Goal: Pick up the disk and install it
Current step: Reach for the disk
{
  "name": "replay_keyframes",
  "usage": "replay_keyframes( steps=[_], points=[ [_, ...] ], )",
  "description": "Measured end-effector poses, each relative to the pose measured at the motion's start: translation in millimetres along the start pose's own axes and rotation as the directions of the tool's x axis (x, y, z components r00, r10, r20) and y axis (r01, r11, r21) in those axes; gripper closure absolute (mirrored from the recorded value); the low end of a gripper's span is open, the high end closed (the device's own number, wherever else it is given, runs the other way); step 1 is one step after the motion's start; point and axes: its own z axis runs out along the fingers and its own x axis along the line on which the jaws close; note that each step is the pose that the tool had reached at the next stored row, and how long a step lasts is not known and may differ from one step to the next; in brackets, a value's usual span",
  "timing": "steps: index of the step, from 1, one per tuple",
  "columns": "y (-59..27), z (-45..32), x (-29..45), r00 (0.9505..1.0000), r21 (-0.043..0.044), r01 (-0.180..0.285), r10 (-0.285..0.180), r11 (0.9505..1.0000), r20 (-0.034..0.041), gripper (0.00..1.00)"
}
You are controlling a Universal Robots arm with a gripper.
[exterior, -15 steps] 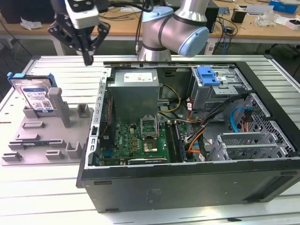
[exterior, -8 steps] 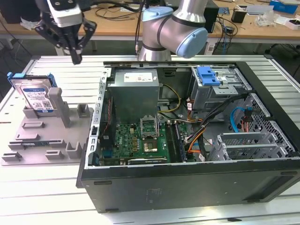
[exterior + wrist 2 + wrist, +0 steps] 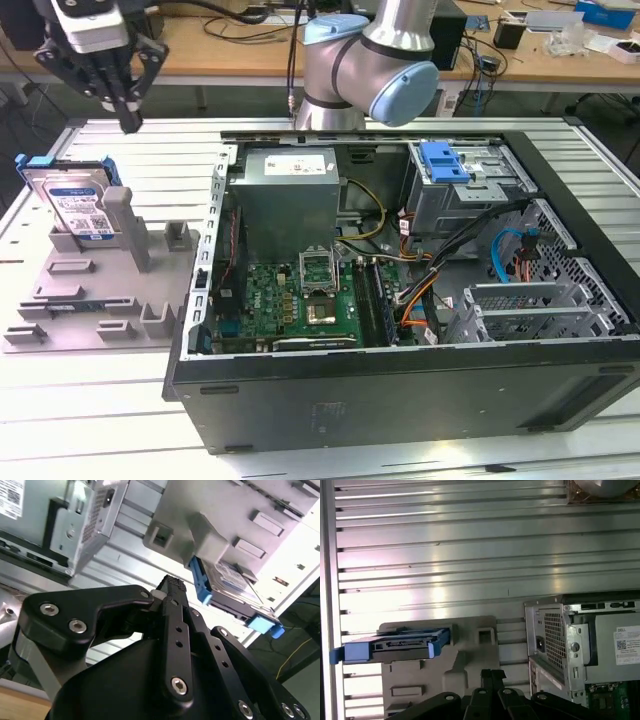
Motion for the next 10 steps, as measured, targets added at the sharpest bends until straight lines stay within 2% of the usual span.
replay_keyframes(
  steps=[8, 10],
  points=[
    [4.6, -0.6, 32.7, 1.0000, 0.0001, 0.000, 0.000, 1.0000, -0.0001, 0.89],
    [6.0, -0.7, 42.9, 1.0000, 0.0000, 0.000, 0.000, 1.0000, 0.0000, 0.89]
  ],
)
